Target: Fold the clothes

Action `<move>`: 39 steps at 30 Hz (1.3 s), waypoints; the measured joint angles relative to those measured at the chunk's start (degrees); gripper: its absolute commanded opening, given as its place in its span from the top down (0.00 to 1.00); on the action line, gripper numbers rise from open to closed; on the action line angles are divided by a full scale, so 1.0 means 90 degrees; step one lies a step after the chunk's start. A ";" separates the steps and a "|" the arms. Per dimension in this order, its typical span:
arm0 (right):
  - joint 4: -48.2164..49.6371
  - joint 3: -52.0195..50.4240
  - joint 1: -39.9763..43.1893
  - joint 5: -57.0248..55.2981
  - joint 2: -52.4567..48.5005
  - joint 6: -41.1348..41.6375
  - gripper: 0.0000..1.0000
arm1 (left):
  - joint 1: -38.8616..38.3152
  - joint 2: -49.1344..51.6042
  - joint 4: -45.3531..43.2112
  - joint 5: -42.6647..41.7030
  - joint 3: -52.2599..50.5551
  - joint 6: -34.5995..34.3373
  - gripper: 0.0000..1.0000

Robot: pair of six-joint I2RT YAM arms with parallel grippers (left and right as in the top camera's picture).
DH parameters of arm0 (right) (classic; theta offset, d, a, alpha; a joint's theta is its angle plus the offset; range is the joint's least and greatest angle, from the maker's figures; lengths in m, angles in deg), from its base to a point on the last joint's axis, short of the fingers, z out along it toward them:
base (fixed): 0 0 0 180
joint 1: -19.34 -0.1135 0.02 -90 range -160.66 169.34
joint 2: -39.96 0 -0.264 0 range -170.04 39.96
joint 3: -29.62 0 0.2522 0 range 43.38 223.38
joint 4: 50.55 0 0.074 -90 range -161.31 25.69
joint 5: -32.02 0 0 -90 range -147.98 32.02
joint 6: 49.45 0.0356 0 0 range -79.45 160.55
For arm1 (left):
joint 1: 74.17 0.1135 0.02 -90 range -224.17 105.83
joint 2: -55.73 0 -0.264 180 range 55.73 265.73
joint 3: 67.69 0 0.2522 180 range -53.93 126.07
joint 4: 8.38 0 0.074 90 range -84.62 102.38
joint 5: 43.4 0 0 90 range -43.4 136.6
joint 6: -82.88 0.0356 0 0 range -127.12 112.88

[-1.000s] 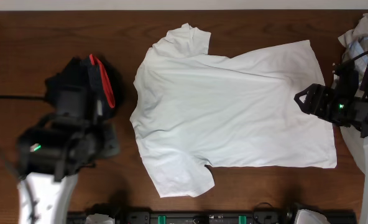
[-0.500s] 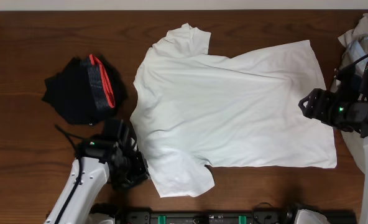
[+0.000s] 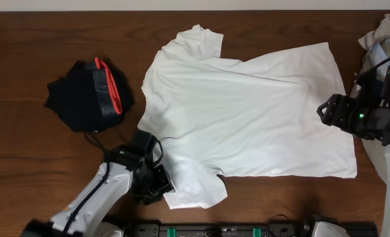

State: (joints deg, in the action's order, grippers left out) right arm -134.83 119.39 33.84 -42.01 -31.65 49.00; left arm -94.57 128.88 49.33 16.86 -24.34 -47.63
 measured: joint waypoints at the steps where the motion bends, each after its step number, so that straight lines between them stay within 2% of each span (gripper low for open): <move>1: 0.0002 0.0000 0.0000 -0.0002 0.0000 0.0000 0.32 | -0.0034 0.0112 -0.0061 -0.0007 0.0000 -0.0027 0.51; 7: -0.0032 0.0000 0.0000 -0.0010 0.0000 0.0000 0.32 | -0.0126 0.0814 -0.0248 -0.0146 0.0005 -0.0151 0.53; 8: -0.0041 0.0000 0.0000 -0.0015 0.0000 0.0000 0.32 | -0.0126 0.0877 -0.0267 -0.0211 0.0015 -0.0170 0.57; 9: -0.0046 0.0000 0.0000 -0.0017 0.0000 0.0000 0.32 | -0.0126 0.0911 -0.0287 -0.0257 0.0019 -0.0199 0.64; 10: -0.0049 0.0000 0.0000 -0.0019 0.0000 0.0000 0.32 | -0.0126 0.0950 -0.0301 -0.0301 0.0019 -0.0216 0.76; 13: -0.0053 -0.0002 0.0000 -0.0070 0.0000 0.0000 0.32 | -0.0129 0.1071 -0.0391 -0.0393 0.0015 -0.0204 0.94; 20: -0.0100 -0.0007 0.0000 -0.0437 0.0000 0.0058 0.30 | -0.0126 0.1027 -0.0107 -0.0364 0.0056 -0.0061 0.94; 27: -0.0051 -0.0255 0.0000 -0.0865 -0.0078 0.0328 0.29 | -0.0126 -0.0027 0.0515 -0.0238 0.0576 0.0032 0.94; 33: 0.0403 -0.1209 0.0007 -0.0986 -0.0476 0.0651 0.27 | -0.0126 -0.0979 0.0590 0.0121 0.0962 0.0034 0.94; 39: 0.0969 -0.2256 0.0474 -0.1124 -0.0797 0.0974 0.23 | -0.0126 -0.1073 0.0610 0.0262 0.0967 0.0036 0.94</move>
State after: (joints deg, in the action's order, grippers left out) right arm -126.11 99.09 38.10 -52.13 -38.82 57.76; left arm -95.71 119.22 54.81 19.22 -15.64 -47.31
